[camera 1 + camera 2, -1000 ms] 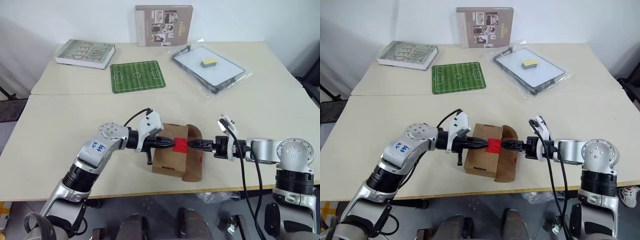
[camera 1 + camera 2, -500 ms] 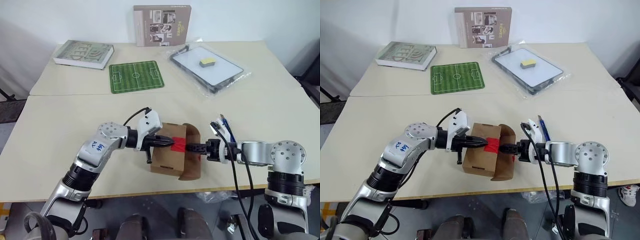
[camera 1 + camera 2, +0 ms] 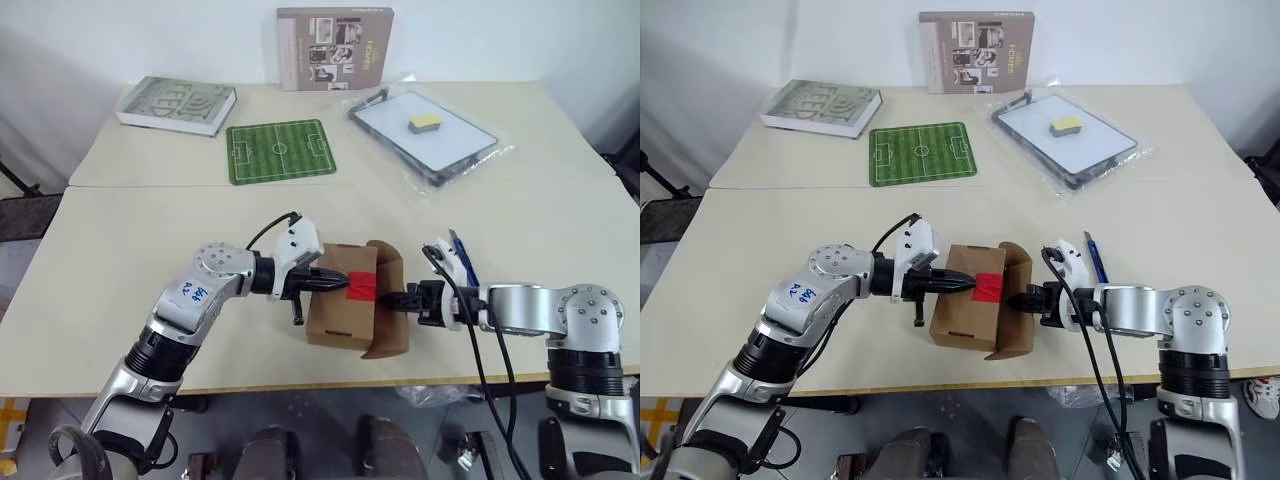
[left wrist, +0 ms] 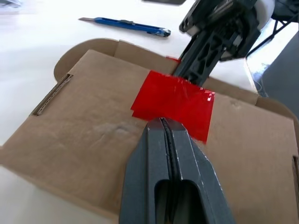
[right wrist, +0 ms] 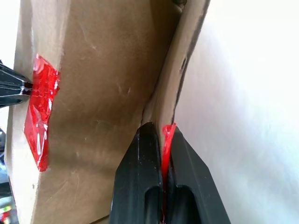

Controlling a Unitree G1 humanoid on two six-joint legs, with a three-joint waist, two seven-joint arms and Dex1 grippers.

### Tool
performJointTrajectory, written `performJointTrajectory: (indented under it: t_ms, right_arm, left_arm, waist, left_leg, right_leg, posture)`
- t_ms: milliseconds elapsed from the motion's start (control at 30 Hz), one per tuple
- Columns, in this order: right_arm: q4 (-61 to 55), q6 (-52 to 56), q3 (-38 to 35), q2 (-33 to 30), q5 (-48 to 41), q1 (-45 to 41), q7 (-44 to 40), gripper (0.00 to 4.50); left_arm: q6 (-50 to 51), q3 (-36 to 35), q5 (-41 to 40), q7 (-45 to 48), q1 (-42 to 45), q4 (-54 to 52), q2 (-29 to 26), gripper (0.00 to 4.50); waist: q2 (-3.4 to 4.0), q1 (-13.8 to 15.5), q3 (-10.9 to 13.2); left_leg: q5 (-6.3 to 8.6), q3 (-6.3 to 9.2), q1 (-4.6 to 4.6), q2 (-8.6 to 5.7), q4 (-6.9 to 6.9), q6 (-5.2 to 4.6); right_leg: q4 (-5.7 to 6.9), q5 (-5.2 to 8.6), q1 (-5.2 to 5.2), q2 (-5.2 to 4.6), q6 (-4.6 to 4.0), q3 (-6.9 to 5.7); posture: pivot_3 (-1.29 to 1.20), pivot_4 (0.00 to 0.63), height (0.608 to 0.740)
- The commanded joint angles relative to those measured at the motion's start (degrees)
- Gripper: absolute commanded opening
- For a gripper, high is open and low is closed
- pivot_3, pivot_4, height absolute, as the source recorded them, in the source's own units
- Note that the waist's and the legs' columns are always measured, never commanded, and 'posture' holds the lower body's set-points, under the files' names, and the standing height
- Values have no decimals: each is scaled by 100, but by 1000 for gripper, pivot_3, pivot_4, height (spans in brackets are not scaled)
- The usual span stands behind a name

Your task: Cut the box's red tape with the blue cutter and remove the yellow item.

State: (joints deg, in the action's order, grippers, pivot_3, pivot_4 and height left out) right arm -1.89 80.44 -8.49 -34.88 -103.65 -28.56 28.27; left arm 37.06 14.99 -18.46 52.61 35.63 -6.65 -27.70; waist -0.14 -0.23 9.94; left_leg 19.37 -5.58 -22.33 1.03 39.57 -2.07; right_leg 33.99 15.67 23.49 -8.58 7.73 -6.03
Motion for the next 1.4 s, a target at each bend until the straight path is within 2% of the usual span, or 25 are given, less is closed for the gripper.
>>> performJointTrajectory:
  t_ms: [33, 300, 633, 967, 1233, 1400]
  right_arm:
    - [-387, -590, 220, -477, -784, -127, 313, 27]
    - [-844, -1000, 750, -1290, -935, -744, 164, 27]
    - [-777, -873, 1262, -2170, -935, -1628, 11, 27]
    - [-814, -758, 1750, -2564, -935, -2370, 66, 27]
    - [-800, -720, 2313, -2428, -935, -3198, 306, 27]
    - [-608, -694, 2472, -2369, -935, -3317, 503, 27]
  left_arm:
    - [108, 105, 147, -62, -104, 168, -32, 0]
    - [74, 4, 134, -165, -136, 146, 69, 0]
    - [-103, -148, 156, -473, -143, 240, 411, 0]
    - [-381, -210, 238, -794, -137, 438, 824, 0]
    - [-625, -212, 398, -913, -148, 705, 1047, 0]
    - [-572, -328, 97, -439, -389, 468, 852, 0]
  waist:
    - [0, 35, 0]
    - [2, 73, 2]
    - [1, 180, 2]
    - [0, 183, 3]
    - [-1, 170, 4]
    - [-1, 169, 4]
  left_leg:
    - [0, 0, -1, 0, 0, 0]
    - [3, 1, -11, -4, 2, -8]
    - [8, 6, -24, -5, 8, -16]
    - [9, 14, -48, -5, 20, -18]
    - [10, 21, -80, -3, 38, -21]
    - [11, 22, -85, -3, 39, -21]
  right_leg:
    - [-1, 0, 0, 0, 0, 0]
    - [-13, -4, 3, -2, 7, -2]
    - [-21, -4, 4, -4, 8, -10]
    - [-24, -5, 15, -5, 10, -27]
    - [-22, -8, 35, -4, 14, -38]
    - [-22, -8, 36, -5, 14, -45]
  posture:
    - [0, 150, 740]
    - [0, 150, 740]
    - [0, 150, 740]
    - [0, 150, 740]
    - [0, 150, 740]
    - [0, 150, 740]
